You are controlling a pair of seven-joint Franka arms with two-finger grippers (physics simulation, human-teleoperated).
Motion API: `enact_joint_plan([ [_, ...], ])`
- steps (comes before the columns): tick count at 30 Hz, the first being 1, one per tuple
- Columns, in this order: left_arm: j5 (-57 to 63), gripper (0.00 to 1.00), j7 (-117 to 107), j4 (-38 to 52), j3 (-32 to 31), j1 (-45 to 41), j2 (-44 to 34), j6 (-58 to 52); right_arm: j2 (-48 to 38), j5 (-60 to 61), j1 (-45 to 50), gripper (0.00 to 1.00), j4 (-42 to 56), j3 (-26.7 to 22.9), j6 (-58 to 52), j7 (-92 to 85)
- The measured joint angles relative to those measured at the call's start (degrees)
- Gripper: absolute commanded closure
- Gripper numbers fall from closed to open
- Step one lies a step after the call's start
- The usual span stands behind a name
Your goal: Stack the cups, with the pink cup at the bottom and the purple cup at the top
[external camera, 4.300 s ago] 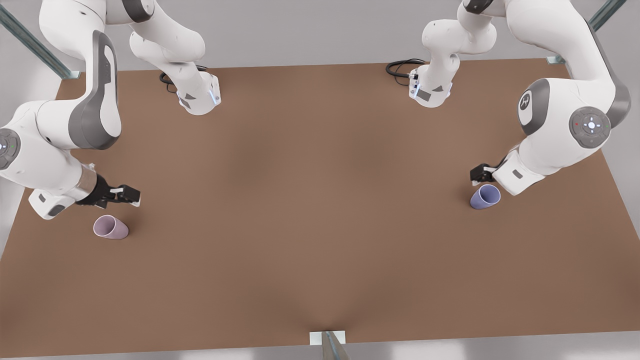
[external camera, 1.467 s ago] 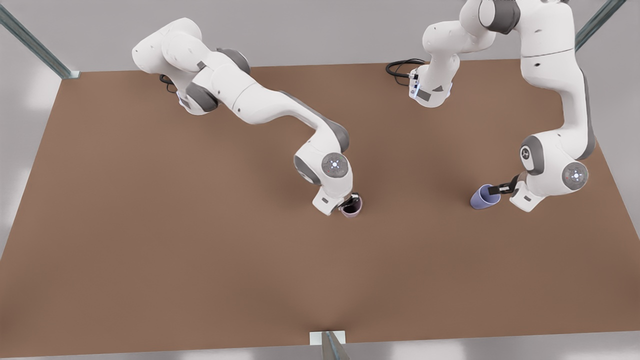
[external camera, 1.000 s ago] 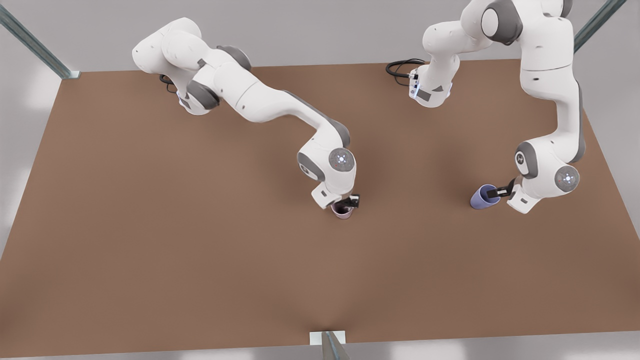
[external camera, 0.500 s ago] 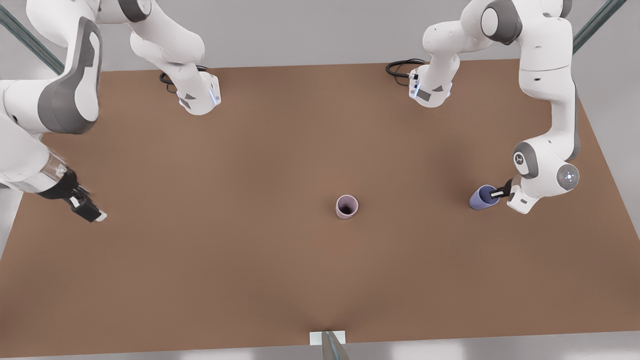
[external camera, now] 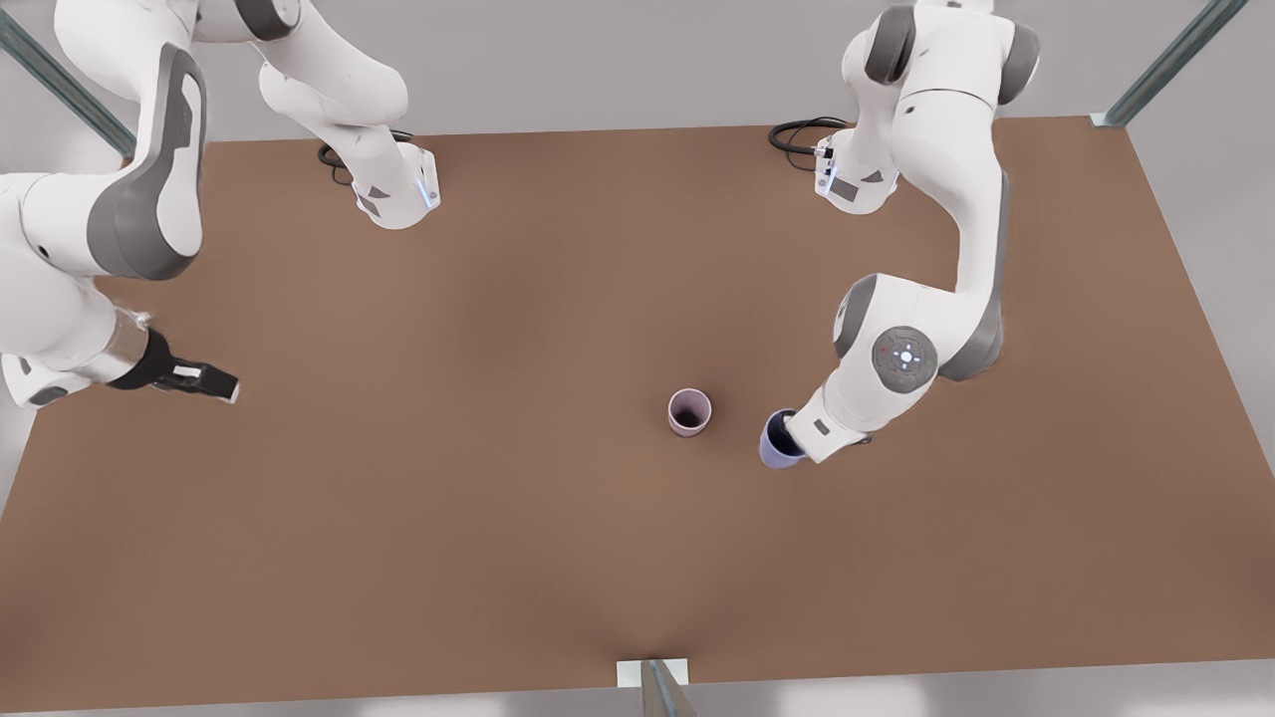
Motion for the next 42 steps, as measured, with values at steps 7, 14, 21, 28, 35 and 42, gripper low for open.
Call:
enact_joint_plan([
  [7,-1.76,0.79,-10.54,5.31,-1.48,-2.37,4.03,-6.47,0.65,-0.07,0.71,0.0,0.74,0.2,1.95,-20.34],
  [14,-1.83,0.79,-18.15,4.91,-1.54,-8.41,4.96,-7.07,0.21,-0.55,0.95,0.0,2.74,0.72,0.39,-24.09],
  [21,-2.03,0.79,-23.32,4.35,-1.62,-9.97,4.99,-7.17,0.32,-0.62,0.87,0.0,2.83,0.63,-2.28,-18.7],
  [28,-1.71,0.79,-26.7,3.08,-1.62,-10.05,5.41,-6.95,0.42,-0.48,0.77,0.0,2.82,0.48,-3.44,-16.44],
  [35,-1.64,0.79,-29.01,2.03,-1.62,-10.07,6.1,-5.52,0.48,-0.43,0.8,0.0,2.83,0.52,-4.15,-14.87],
  [42,-1.63,0.72,-30.58,1.85,-1.62,-10.31,6.92,-4.48,0.5,-0.38,0.76,0.0,2.83,0.48,-4.48,-13.83],
])
